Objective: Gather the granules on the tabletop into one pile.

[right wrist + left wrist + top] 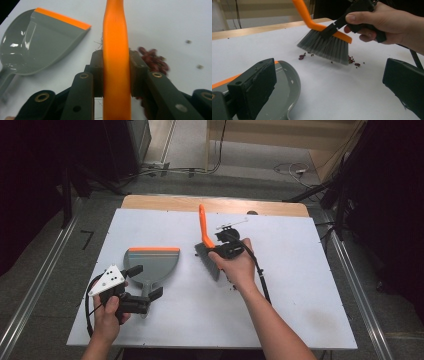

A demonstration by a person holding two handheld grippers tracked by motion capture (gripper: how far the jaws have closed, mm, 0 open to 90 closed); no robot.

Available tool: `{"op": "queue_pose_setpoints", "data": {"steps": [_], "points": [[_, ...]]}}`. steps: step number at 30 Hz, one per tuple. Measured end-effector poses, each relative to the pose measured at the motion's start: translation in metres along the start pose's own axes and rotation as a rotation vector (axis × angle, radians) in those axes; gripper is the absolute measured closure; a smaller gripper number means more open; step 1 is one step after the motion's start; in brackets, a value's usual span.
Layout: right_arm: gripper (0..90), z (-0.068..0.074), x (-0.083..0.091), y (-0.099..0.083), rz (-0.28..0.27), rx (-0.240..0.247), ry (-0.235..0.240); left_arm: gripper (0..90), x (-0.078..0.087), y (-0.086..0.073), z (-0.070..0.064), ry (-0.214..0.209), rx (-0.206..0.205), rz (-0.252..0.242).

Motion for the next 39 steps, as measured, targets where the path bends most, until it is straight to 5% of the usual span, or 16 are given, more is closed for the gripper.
{"op": "queue_pose_setpoints", "data": {"steps": [6,10,16,39], "points": [[68.8,0.015,-0.029,0.013,0.028,-0.030,0.029,0.0,0.002,-0.001,0.003,0.001,0.006,-0.001],[68.6,0.006,-0.036,0.015,0.025,-0.044,-0.030,0.0,0.003,-0.002,0.003,-0.001,0.005,0.000],[68.1,-0.010,-0.032,0.010,0.025,-0.051,-0.098,0.0,0.001,-0.002,0.002,-0.003,0.003,0.004],[67.3,-0.066,-0.009,-0.016,0.010,-0.156,-0.128,0.0,-0.003,-0.003,-0.002,-0.009,-0.001,0.014]]}}
Point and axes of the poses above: each handheld gripper's, and its own axes: x roughly backward along the jaws, y roughly out of its top, z roughly to its left, the point moved 7 cm from there along -x, roughly forward along the jaws, and after that the axes turned 11 degrees about z, right-handed, at the moved point
